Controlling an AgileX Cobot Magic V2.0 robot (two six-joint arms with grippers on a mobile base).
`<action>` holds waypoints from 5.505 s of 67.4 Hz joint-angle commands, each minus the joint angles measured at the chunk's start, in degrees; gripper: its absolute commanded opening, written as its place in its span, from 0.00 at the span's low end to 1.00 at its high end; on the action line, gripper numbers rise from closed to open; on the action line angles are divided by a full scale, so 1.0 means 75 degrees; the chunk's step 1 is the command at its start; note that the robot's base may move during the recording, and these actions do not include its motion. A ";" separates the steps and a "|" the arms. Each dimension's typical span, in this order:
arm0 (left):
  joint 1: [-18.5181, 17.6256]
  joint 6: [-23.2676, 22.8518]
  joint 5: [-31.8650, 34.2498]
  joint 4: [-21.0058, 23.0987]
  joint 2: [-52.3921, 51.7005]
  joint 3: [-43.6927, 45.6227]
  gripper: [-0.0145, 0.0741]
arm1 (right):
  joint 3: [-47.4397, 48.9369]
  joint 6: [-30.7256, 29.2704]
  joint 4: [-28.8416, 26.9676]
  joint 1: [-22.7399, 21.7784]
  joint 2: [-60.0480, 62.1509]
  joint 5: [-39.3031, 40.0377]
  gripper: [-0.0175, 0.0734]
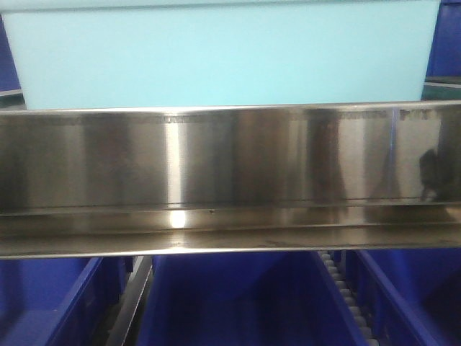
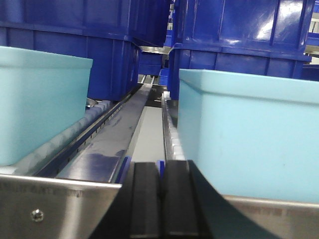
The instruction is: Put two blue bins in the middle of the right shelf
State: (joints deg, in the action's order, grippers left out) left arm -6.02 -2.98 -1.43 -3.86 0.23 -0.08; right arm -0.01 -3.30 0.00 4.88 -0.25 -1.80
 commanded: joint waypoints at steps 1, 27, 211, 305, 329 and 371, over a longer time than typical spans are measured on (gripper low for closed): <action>0.0007 0.0029 0.0124 0.0006 -0.0031 0.0010 0.04 | 0.0001 -0.0031 0.0000 -0.0016 0.0034 0.0161 0.01; 0.0007 0.0029 0.0124 0.0006 -0.0031 0.0010 0.04 | 0.0001 -0.0031 0.0000 -0.0016 0.0034 0.0161 0.01; -0.3379 -0.3703 -0.8072 -0.1408 1.1142 1.1612 0.04 | 1.1518 0.3635 0.1847 0.3031 -1.0859 -0.8303 0.03; -0.3514 -0.3869 -0.8312 -0.1321 1.2487 1.1690 0.45 | 1.1486 0.3635 0.1033 0.3031 -1.1915 -0.8055 0.35; -0.3514 -0.3869 -0.8298 -0.1307 1.2487 1.1690 0.45 | 1.1455 0.3635 0.1134 0.3031 -1.1914 -0.7928 0.35; -0.3514 -0.3886 -0.8483 -0.1307 1.2487 1.1900 0.04 | 1.1568 0.3635 0.1259 0.3031 -1.1897 -0.8002 0.02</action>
State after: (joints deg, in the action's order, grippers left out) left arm -32.01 -31.91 -64.03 -12.82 94.08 87.73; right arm 85.67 23.94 7.99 27.67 -89.72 -61.99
